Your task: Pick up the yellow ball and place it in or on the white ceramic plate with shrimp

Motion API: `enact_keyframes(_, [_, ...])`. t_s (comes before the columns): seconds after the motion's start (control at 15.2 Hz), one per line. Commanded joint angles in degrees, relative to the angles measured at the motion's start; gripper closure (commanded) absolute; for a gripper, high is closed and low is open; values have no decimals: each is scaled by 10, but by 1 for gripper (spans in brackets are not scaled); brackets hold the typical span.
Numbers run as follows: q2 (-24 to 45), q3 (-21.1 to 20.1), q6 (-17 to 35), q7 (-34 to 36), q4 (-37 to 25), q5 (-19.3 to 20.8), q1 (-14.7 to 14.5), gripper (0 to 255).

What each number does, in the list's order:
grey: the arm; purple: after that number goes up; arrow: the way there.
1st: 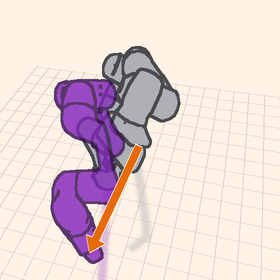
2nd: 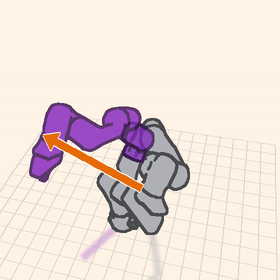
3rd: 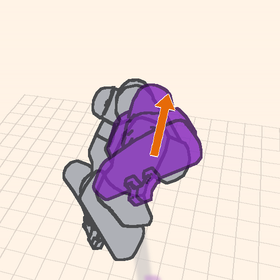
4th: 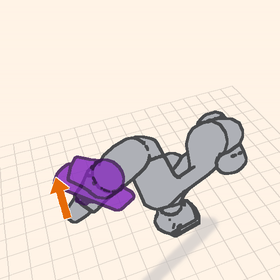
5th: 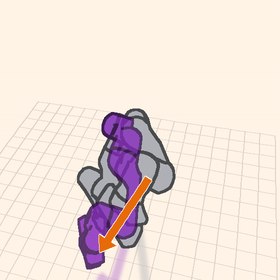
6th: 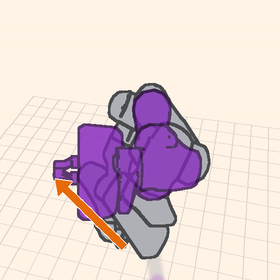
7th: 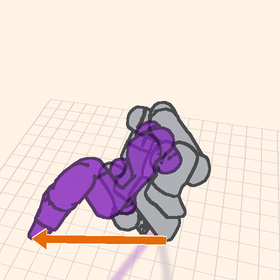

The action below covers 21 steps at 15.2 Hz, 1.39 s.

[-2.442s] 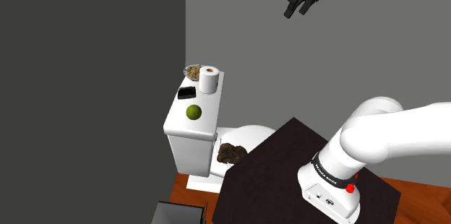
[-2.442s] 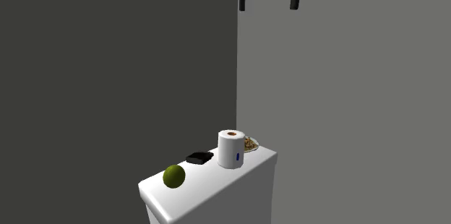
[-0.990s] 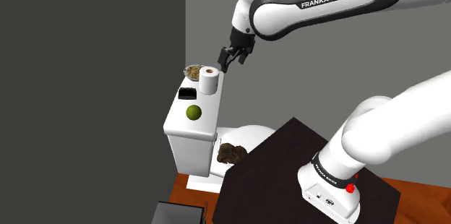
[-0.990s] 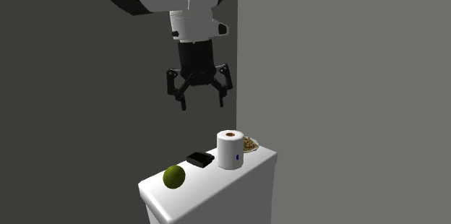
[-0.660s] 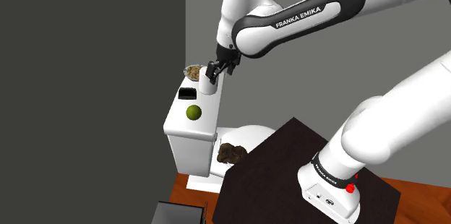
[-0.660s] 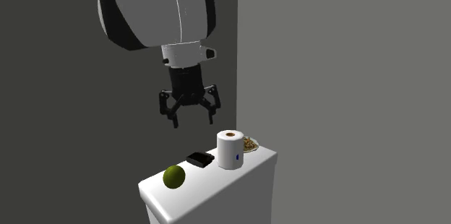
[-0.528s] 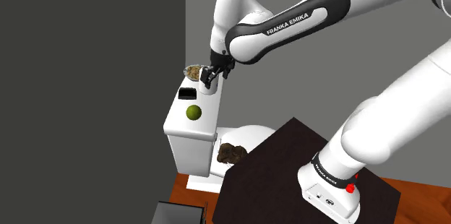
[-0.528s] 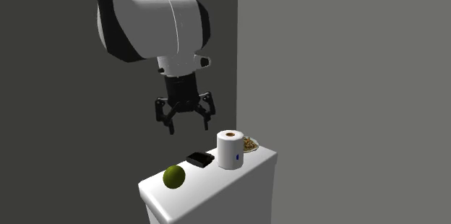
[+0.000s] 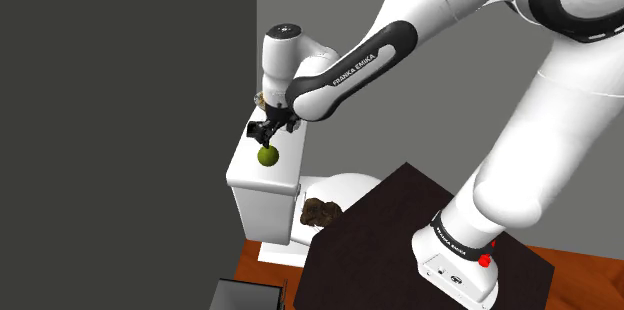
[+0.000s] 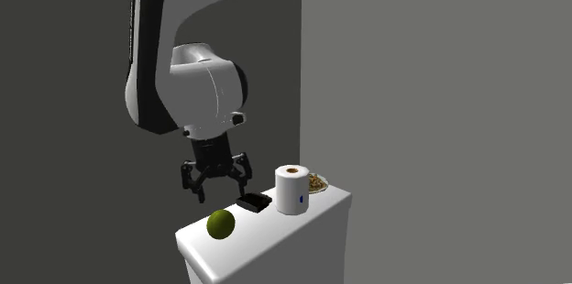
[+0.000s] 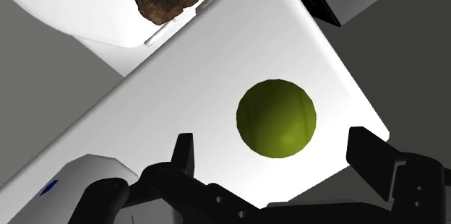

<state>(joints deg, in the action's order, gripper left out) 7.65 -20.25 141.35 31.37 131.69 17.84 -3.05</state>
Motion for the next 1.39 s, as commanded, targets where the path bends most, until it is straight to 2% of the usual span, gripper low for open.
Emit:
enact_keyframes(0.0, [48,4,10,30,-24,32,-10,0])
enact_keyframes(0.13, [82,10,14,49,-44,52,-22,0])
enact_keyframes(0.59, [130,31,52,76,-48,91,-31,0])
enact_keyframes(1.12, [133,33,55,78,-49,94,-32,0])
enact_keyframes(1.19, [133,33,55,78,-49,94,-32,255])
enact_keyframes(1.32, [133,33,55,78,-49,94,-32,255])
